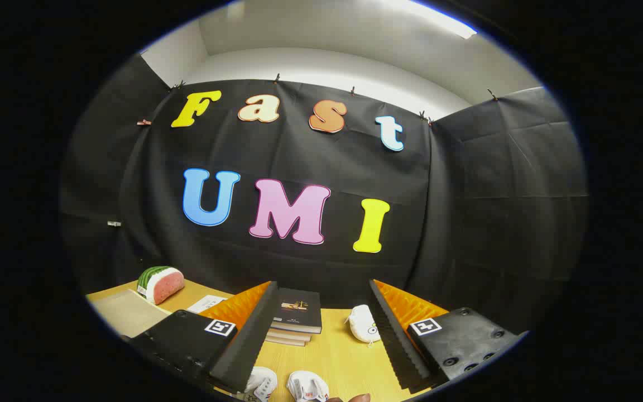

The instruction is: Open the storage box then place both shoes into the box .Put the left shoe in first, then the right shoe, with the right side of both shoes facing outward in a uniform manner.

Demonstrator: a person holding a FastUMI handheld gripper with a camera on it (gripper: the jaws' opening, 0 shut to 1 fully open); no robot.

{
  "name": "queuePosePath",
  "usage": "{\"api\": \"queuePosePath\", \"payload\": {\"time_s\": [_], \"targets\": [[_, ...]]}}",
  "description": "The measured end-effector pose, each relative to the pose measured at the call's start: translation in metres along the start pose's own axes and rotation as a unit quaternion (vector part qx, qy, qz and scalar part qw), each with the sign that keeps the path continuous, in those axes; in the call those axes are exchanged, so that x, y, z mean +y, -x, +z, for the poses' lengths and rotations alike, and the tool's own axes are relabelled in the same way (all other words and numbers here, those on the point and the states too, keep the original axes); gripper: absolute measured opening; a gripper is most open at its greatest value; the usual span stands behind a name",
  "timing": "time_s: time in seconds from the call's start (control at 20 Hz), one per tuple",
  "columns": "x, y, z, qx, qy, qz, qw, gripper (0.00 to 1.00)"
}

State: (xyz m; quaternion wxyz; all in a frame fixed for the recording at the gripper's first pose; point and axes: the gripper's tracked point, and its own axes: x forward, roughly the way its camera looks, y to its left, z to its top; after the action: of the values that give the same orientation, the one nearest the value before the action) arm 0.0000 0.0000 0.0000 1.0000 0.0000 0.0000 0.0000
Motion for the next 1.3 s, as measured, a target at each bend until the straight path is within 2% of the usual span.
{"api": "queuePosePath", "payload": {"time_s": [0.3, 0.85, 0.95, 1.1, 1.3], "targets": [[0.001, 0.001, -0.004, 0.004, -0.035, 0.000, 0.999, 0.97], [0.008, -0.004, -0.011, 0.014, -0.040, 0.008, 0.999, 0.97], [0.018, -0.004, -0.012, 0.017, -0.051, 0.028, 0.998, 0.97], [0.046, -0.001, -0.024, 0.047, -0.073, 0.085, 0.993, 0.98], [0.087, 0.006, -0.035, 0.083, -0.113, 0.173, 0.975, 0.98]]}}
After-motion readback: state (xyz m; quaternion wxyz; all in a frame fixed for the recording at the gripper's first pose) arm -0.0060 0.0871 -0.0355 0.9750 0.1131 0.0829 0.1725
